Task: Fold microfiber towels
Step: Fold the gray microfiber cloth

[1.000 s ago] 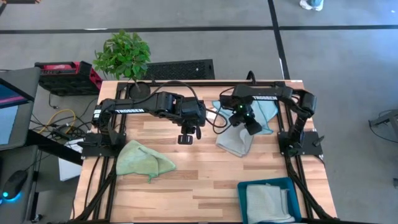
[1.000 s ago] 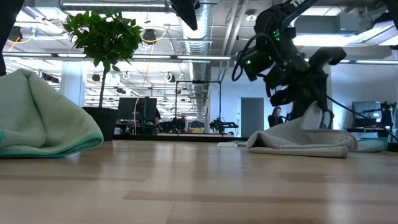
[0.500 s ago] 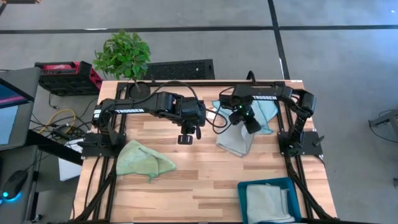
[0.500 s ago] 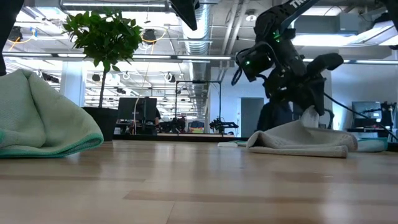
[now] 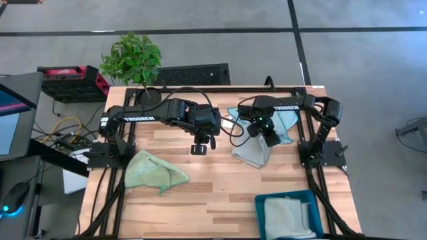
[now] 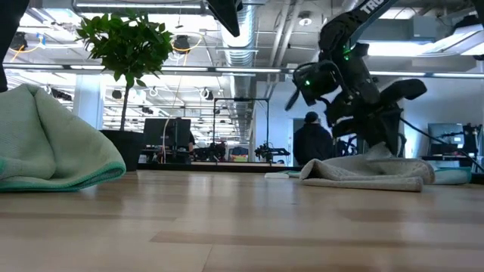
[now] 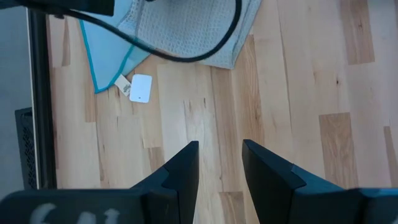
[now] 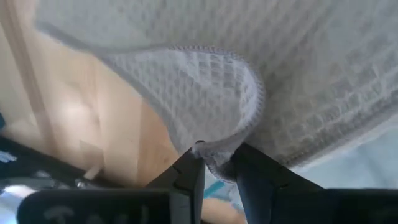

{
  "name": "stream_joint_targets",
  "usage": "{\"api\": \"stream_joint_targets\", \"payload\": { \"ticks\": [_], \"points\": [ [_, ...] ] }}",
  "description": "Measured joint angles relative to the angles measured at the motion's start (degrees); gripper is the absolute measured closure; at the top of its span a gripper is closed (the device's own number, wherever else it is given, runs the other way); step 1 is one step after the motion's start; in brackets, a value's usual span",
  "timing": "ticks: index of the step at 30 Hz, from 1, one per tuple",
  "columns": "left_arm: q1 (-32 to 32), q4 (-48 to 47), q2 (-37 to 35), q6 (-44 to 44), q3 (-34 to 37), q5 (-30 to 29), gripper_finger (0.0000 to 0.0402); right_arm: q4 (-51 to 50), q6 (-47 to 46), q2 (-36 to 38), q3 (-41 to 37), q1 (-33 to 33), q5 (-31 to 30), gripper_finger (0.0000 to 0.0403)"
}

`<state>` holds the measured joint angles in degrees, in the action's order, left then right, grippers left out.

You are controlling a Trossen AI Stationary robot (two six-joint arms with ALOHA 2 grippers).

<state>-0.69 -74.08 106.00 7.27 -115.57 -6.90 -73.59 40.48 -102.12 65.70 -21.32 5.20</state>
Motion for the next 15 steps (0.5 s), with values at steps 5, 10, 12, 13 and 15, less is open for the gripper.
{"api": "stream_joint_targets", "payload": {
  "ticks": [5, 10, 12, 13, 15],
  "points": [
    [0.0, 0.0, 0.0, 0.0, 0.0, 0.0, 0.0286, 0.1, -0.5, 0.2, -2.8, -1.5, -2.6, 0.0297],
    [0.0, 0.0, 0.0, 0.0, 0.0, 0.0, 0.0286, 2.5, -0.1, 0.9, -4.0, -1.8, -2.8, 0.0297],
    [0.0, 0.0, 0.0, 0.0, 0.0, 0.0, 0.0286, 3.9, 0.0, 2.9, -3.9, -1.8, -2.7, 0.0297],
    [0.0, 0.0, 0.0, 0.0, 0.0, 0.0, 0.0286, 4.9, 0.0, 3.9, -3.9, -1.8, -2.5, 0.0297],
    [0.0, 0.0, 0.0, 0.0, 0.0, 0.0, 0.0286, 6.0, 0.0, 6.4, -3.9, -1.8, -2.3, 0.0297]
  ]
}}
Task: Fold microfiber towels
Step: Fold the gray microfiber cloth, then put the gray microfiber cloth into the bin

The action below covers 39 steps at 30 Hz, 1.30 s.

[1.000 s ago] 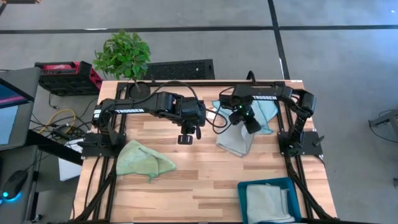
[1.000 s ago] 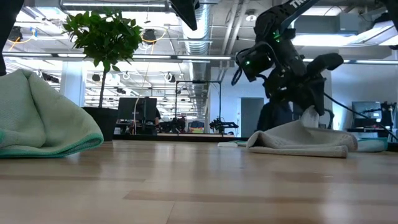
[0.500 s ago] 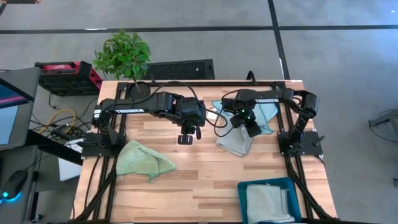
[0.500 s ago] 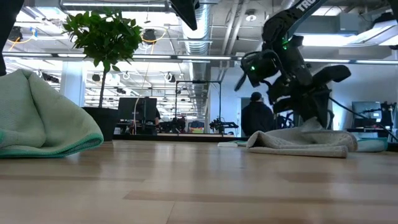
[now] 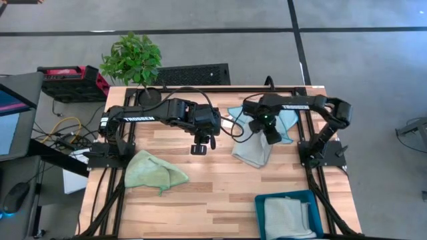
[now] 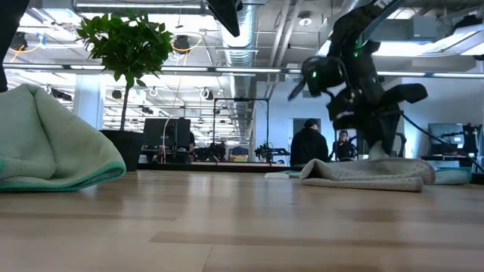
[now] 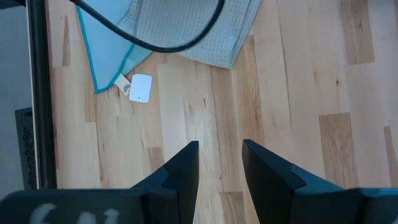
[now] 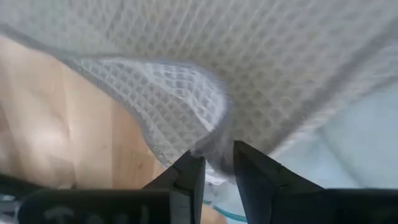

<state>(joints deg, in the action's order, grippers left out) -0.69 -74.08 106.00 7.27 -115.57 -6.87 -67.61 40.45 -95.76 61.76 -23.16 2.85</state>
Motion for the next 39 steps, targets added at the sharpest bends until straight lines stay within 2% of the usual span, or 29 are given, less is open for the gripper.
{"api": "stream_joint_targets", "payload": {
  "ticks": [8, 14, 20, 25, 29, 32, 36, 39],
  "points": [
    [0.0, 0.0, 0.0, 0.0, 0.0, 0.0, 0.0286, -0.3, 0.1, 8.3, 0.1, -0.1, 0.1, 0.0297],
    [0.0, 0.0, 0.0, -0.6, 0.0, 0.0, 0.0286, -2.3, 1.7, 10.4, 0.1, 0.7, 0.5, 0.0297],
    [0.2, 0.6, -0.1, -5.6, 1.3, 0.0, 0.0286, -3.7, -5.2, 15.3, 0.1, 1.0, 0.6, 0.0297],
    [0.3, 5.2, -0.1, -2.1, 7.3, 0.0, 0.0286, -3.0, -14.3, 22.0, 0.1, 3.8, 1.3, 0.0297],
    [0.3, 9.4, 0.0, -1.2, 10.6, 0.0, 0.0286, -2.3, -20.7, 24.7, 0.1, 8.2, 4.7, 0.0297],
    [0.3, 9.8, 0.0, -2.5, 10.8, -0.5, 0.0286, -2.9, -20.9, 26.0, 0.1, 13.3, 4.5, 0.0297],
    [0.3, 9.6, 0.0, -3.8, 10.8, -1.4, 0.0286, -2.7, -21.5, 27.9, 0.0, 22.2, 4.4, 0.0297],
    [0.1, 7.3, 0.0, -4.6, 10.5, -1.5, 0.0286, -2.3, -26.3, 29.1, 0.0, 29.9, 3.0, 0.0297]
  ]
}}
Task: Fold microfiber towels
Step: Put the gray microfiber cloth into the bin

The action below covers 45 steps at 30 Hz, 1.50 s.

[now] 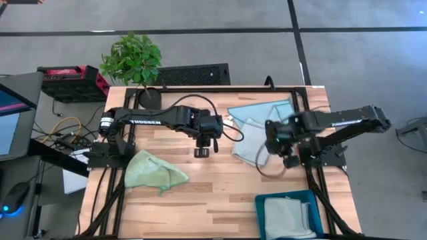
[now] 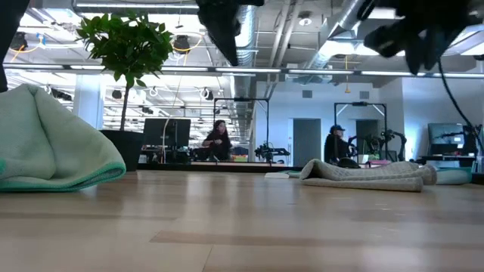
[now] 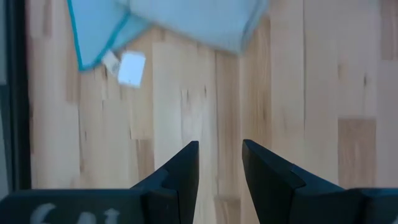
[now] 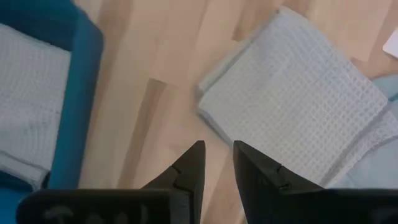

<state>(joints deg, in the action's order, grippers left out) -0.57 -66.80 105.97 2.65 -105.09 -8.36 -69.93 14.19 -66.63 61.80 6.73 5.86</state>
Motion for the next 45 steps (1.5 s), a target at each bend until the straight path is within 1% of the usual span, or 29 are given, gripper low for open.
{"api": "stream_joint_targets", "payload": {
  "ticks": [3, 5, 9, 13, 17, 22, 26, 29, 35, 39, 42, 45],
  "points": [
    [-0.3, -5.1, -0.7, -0.4, -1.1, 0.0, 0.0286, 0.0, -6.9, 0.4, -0.5, 7.8, -5.0, 0.0297],
    [-0.6, -7.8, -1.8, 0.3, -1.5, 0.0, 0.0286, 0.2, -13.3, -0.2, -1.0, 11.8, -6.6, 0.0297],
    [-1.5, -10.6, -4.6, 2.7, -1.9, 0.0, 0.0286, 0.4, -22.0, -3.2, -1.0, 17.4, -5.7, 0.0295],
    [-2.6, -12.0, -7.8, 2.8, -1.9, 0.0, 0.0286, 0.5, -26.2, -8.2, -1.1, 19.4, -5.8, 0.0294],
    [-3.5, -12.5, -10.0, 2.9, -1.9, 0.0, 0.0286, 1.4, -26.6, -13.9, -1.0, 19.4, -6.4, 0.0278],
    [-4.0, -13.6, -10.6, 2.7, -1.9, 0.0, 0.0286, 1.9, -26.3, -21.2, 0.1, 18.6, -11.1, 0.0223],
    [-4.0, -14.3, -10.4, 2.2, -1.9, 0.0, 0.0286, 2.5, -27.3, -27.4, 2.0, 16.5, -10.4, 0.0182],
    [-4.0, -14.3, -10.3, 2.2, -1.9, 0.1, 0.0286, 3.9, -30.5, -30.7, 3.0, 14.9, -9.3, 0.0165],
    [-4.0, -14.8, -10.3, 2.1, -1.9, 0.4, 0.0286, 6.2, -35.1, -36.0, 6.3, 11.5, -8.7, 0.0159],
    [-4.0, -14.9, -10.3, 2.1, -1.9, 0.5, 0.0286, 6.3, -36.8, -37.6, 10.5, 9.5, -8.7, 0.0159],
    [-4.0, -14.9, -10.3, 2.1, -1.9, 0.5, 0.0286, 6.4, -43.2, -38.8, 13.4, 7.9, -8.4, 0.0159],
    [-4.0, -14.9, -10.3, 2.1, -1.9, 0.5, 0.0286, 6.4, -50.0, -40.0, 14.5, 6.5, -7.5, 0.0159]
  ]
}}
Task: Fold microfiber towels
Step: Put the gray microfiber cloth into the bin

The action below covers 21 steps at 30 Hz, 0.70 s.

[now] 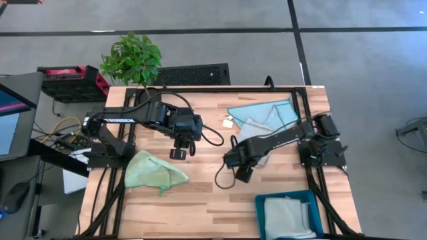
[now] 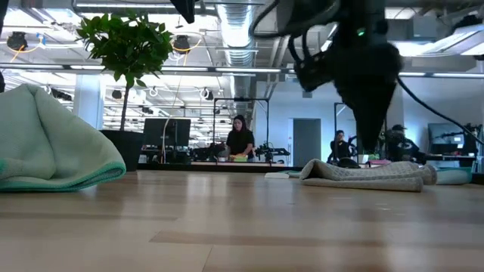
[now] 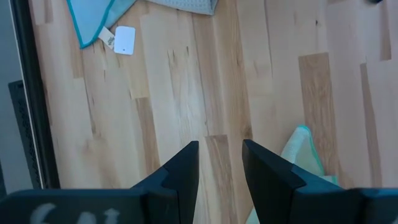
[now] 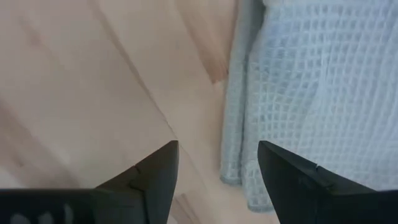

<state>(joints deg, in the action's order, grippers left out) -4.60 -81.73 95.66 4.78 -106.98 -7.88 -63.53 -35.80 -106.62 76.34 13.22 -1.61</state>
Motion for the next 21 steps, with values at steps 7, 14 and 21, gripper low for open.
{"api": "stream_joint_targets", "payload": {
  "ticks": [7, 14, 21],
  "points": [
    [0.0, 0.0, 0.0, 0.0, 0.0, 0.0, 0.0286, 1.4, 1.0, -4.3, -0.2, -0.9, 2.3, 0.0159],
    [0.0, -0.1, 0.0, 0.5, 0.0, 0.0, 0.0286, 0.6, 1.6, -6.3, -0.2, -0.9, -1.0, 0.0159],
    [0.0, -0.1, 0.0, 0.5, 0.0, 0.0, 0.0286, 0.7, 1.7, -6.3, -0.3, -0.9, -4.2, 0.0159]
  ]
}}
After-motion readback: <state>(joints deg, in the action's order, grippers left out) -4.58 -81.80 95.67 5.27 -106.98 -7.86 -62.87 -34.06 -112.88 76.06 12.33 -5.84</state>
